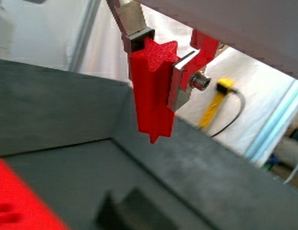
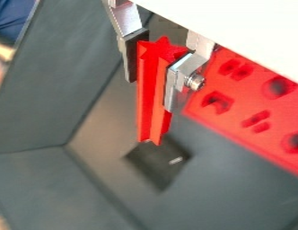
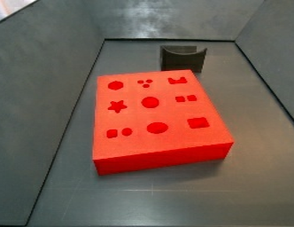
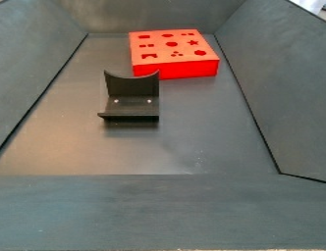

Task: Pick up the star object. Move up. Place the star object on the fixture. Regrasp the star object. Move to above the board. Insert the star object.
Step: Move to above the board.

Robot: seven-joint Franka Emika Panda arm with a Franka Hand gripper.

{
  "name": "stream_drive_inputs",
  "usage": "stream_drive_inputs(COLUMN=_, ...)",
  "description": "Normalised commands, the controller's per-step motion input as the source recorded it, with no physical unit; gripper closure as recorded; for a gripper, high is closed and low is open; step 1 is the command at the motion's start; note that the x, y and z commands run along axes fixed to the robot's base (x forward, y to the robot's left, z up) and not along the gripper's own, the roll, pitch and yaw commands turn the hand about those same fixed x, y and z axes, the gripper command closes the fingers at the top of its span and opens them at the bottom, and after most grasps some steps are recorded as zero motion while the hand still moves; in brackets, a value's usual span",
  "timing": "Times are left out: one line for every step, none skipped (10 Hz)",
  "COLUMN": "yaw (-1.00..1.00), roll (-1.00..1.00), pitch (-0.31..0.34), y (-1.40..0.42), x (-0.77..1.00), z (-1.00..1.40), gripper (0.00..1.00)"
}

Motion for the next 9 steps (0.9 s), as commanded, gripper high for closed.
stream_drive_inputs(yaw=0.01, roll=-1.00, pitch=-0.040, y=-0.79, x=-1.00, z=0.29, gripper=1.00)
stream_drive_inputs(yaw=0.00, roll=-1.00, pitch=-0.046, y=-0.76, x=-1.00, z=0.27, gripper=1.00)
stream_drive_inputs(yaw=0.00, roll=-1.00, pitch=-0.051, y=-0.72, x=-1.00, z=0.26, gripper=1.00)
stream_drive_inputs(yaw=0.00, roll=-1.00, pitch=-0.057, y=-0.55, x=-0.81, z=0.21, gripper=1.00)
stream_drive_inputs(yaw=-0.01, roll=-1.00, pitch=-0.066, y=-0.26, x=-0.46, z=0.10, gripper=1.00)
stream_drive_inputs(yaw=-0.01, roll=-1.00, pitch=-0.064, y=-0.10, x=-0.25, z=0.04, gripper=1.00)
stream_drive_inputs(yaw=-0.02, roll=-1.00, pitch=-0.057, y=-0.05, x=-0.14, z=0.02, gripper=1.00)
stream_drive_inputs(yaw=-0.01, roll=-0.83, pitch=-0.052, y=-0.01, x=-0.08, z=0.01, gripper=1.00)
stream_drive_inputs(yaw=-0.01, roll=-0.61, pitch=-0.046, y=0.00, x=-0.06, z=0.00, gripper=1.00)
